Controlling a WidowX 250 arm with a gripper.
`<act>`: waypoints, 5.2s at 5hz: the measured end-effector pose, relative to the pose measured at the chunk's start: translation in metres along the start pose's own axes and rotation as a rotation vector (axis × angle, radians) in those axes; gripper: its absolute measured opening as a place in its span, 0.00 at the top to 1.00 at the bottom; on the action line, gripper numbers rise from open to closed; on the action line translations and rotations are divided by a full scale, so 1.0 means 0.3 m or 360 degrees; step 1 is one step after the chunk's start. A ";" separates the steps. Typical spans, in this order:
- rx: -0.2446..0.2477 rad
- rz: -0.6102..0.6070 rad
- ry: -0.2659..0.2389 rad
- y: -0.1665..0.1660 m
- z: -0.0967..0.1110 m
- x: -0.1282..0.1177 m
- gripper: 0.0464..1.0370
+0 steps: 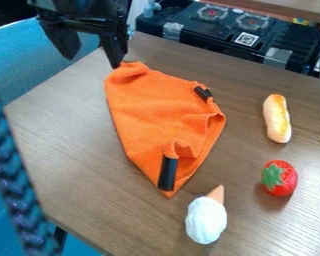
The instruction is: Fold the cloth from top left to bottom right
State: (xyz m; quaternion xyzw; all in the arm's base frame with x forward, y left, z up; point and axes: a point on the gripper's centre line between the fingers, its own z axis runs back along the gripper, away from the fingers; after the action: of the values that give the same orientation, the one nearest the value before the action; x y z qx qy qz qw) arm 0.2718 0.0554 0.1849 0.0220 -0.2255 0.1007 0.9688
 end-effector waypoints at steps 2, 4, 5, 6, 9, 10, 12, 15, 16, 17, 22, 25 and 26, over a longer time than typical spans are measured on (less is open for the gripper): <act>0.0037 0.0084 0.0024 0.043 -0.098 0.034 0.04; 0.0150 0.0205 -0.0038 0.109 -0.204 0.158 0.04; 0.0234 0.0237 -0.0072 0.140 -0.256 0.193 0.04; 0.0264 0.0253 -0.0093 0.155 -0.339 0.238 0.04; 0.0346 0.0611 -0.0168 0.221 -0.410 0.371 0.04; 0.0346 0.0830 -0.0325 0.238 -0.423 0.392 0.04; 0.0379 0.1108 -0.0363 0.265 -0.505 0.376 0.04; 0.0359 0.1151 -0.0352 0.271 -0.557 0.405 0.04; 0.0362 0.1126 -0.0344 0.244 -0.572 0.411 0.04; 0.0386 0.1105 -0.0331 0.233 -0.600 0.409 0.04; 0.0442 0.1047 -0.0310 0.215 -0.650 0.363 0.89; 0.0239 0.1028 -0.0480 0.166 -0.441 0.393 1.00; 0.0155 0.0941 -0.0517 0.108 -0.363 0.345 1.00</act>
State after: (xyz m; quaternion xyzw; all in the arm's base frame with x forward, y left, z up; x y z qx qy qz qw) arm 0.4032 0.1158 0.1326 0.0176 -0.3684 0.3829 0.8470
